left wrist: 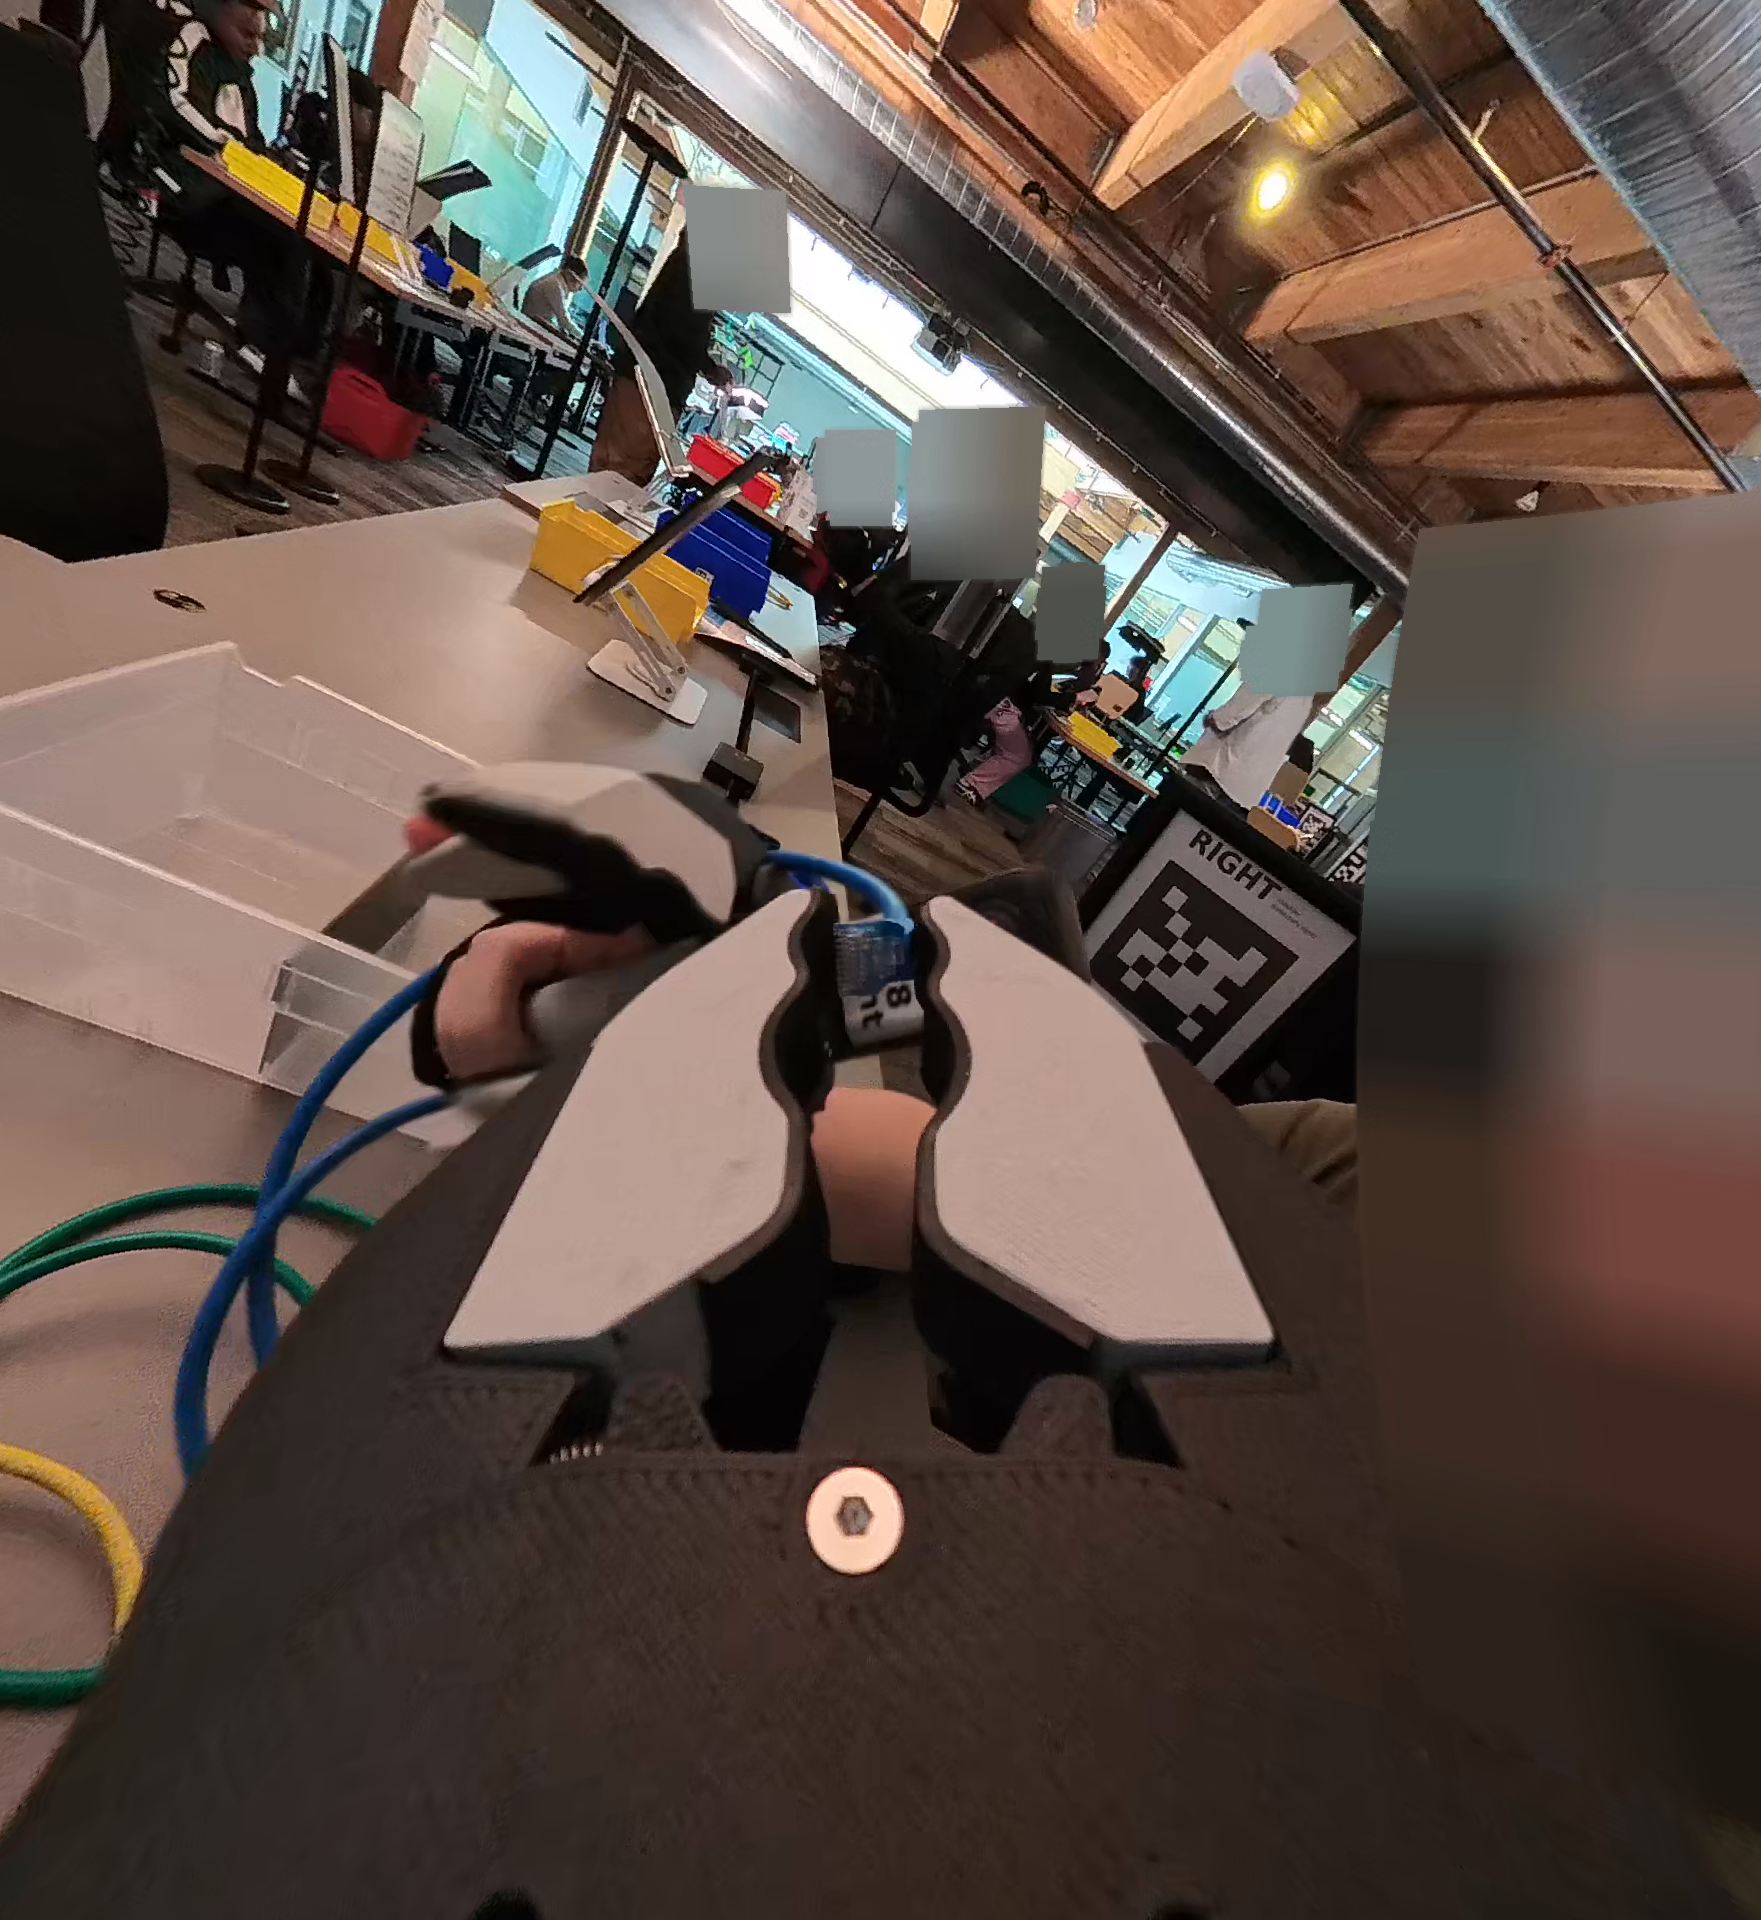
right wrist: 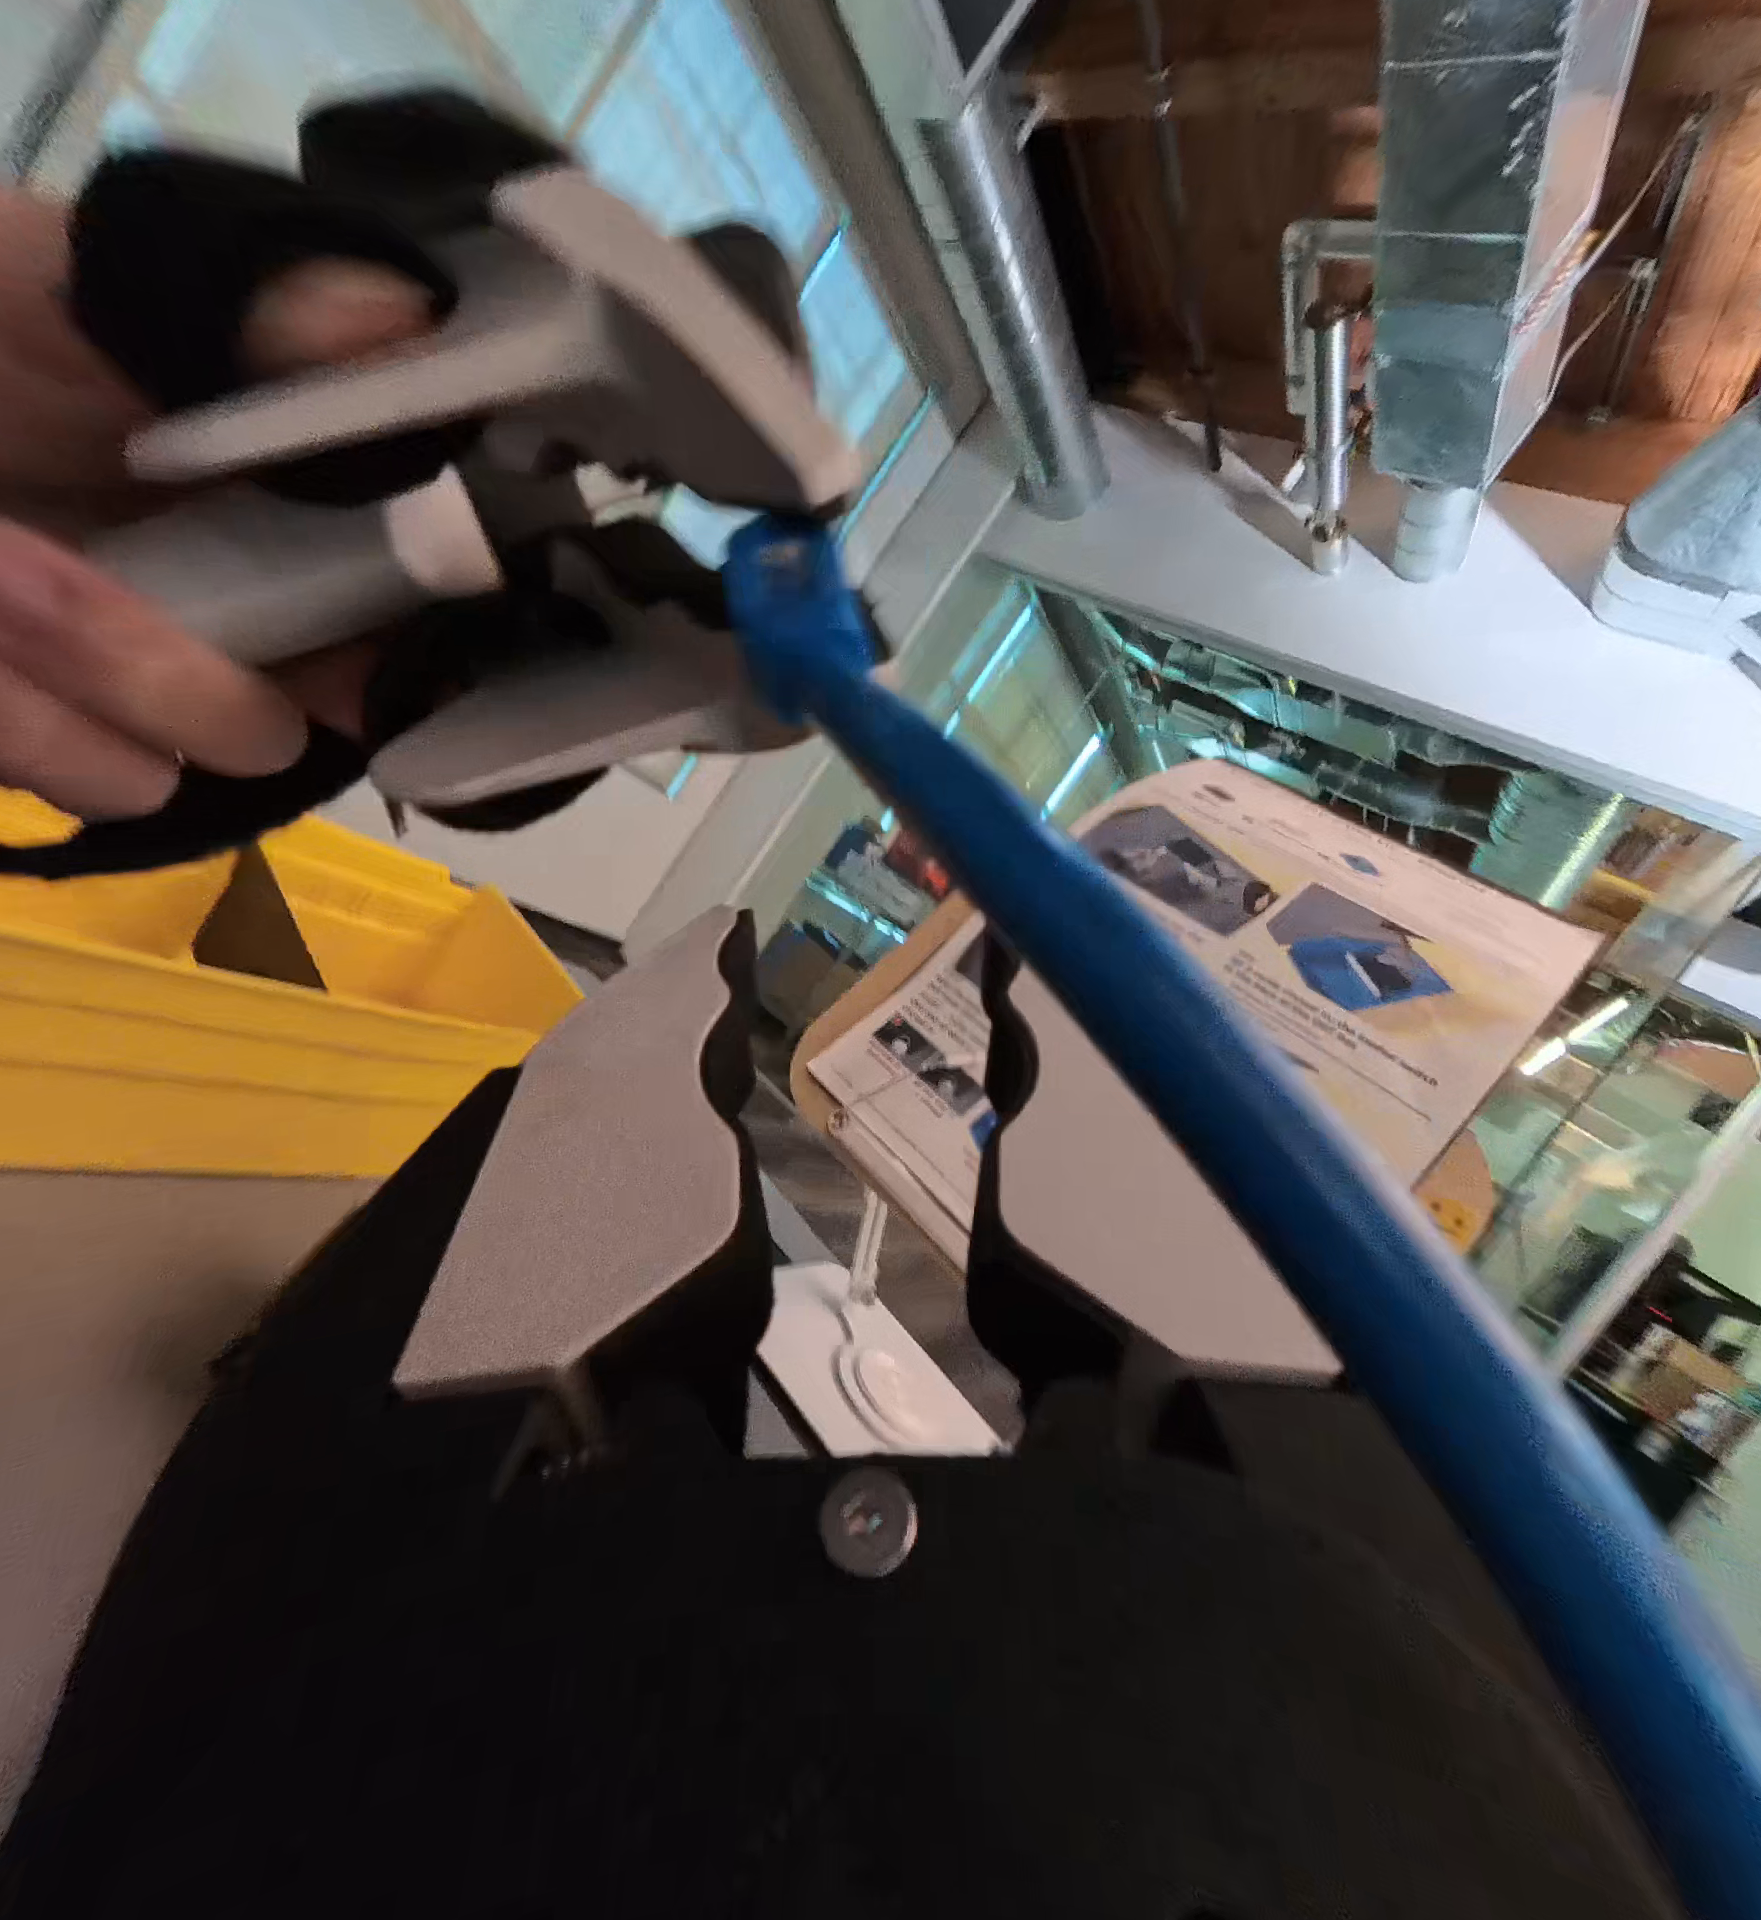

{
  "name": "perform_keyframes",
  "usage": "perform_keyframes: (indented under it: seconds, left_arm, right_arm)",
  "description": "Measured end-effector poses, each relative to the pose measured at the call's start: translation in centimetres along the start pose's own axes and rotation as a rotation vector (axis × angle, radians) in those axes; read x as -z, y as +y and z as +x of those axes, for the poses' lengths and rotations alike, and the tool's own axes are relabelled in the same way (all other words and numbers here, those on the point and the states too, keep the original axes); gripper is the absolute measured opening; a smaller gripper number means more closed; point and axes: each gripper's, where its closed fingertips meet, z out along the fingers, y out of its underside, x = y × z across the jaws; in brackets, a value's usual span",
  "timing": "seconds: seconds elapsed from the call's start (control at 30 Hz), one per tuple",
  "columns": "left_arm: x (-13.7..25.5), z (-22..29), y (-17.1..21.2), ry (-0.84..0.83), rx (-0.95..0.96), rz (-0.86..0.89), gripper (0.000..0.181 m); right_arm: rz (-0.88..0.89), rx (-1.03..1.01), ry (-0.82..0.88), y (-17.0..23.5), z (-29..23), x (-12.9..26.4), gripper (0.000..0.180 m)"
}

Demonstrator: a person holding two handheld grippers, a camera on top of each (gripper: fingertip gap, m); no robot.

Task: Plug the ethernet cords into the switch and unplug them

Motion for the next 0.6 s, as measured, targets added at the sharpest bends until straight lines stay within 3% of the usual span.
perform_keyframes:
  seconds: [0.03,0.13,0.27,0.43,0.6]
  left_arm:
    - [0.2,-0.2,-0.1,-0.006,0.0,0.004,0.013]
    - [0.4,-0.8,-0.2,-0.004,0.017,0.008,0.013]
    - [0.7,-1.4,-0.2,0.009,0.039,0.006,0.013]
    - [1.1,-2.0,-0.4,-0.019,0.034,0.011,0.013]
    - [1.7,-2.4,-0.7,-0.056,0.019,0.023,0.013]
  right_arm:
    - [0.047,-0.013,-0.011,-0.8,0.2,0.3,0.042]
    - [0.227,0.112,-0.082,-3.8,-0.8,1.9,0.036]
    - [0.289,0.178,-0.13,-5.7,-1.5,2.8,0.029]
    - [0.212,0.197,-0.15,-5.0,-0.8,2.6,0.015]
    - [0.155,0.134,-0.21,-4.3,-0.9,2.4,0.013]
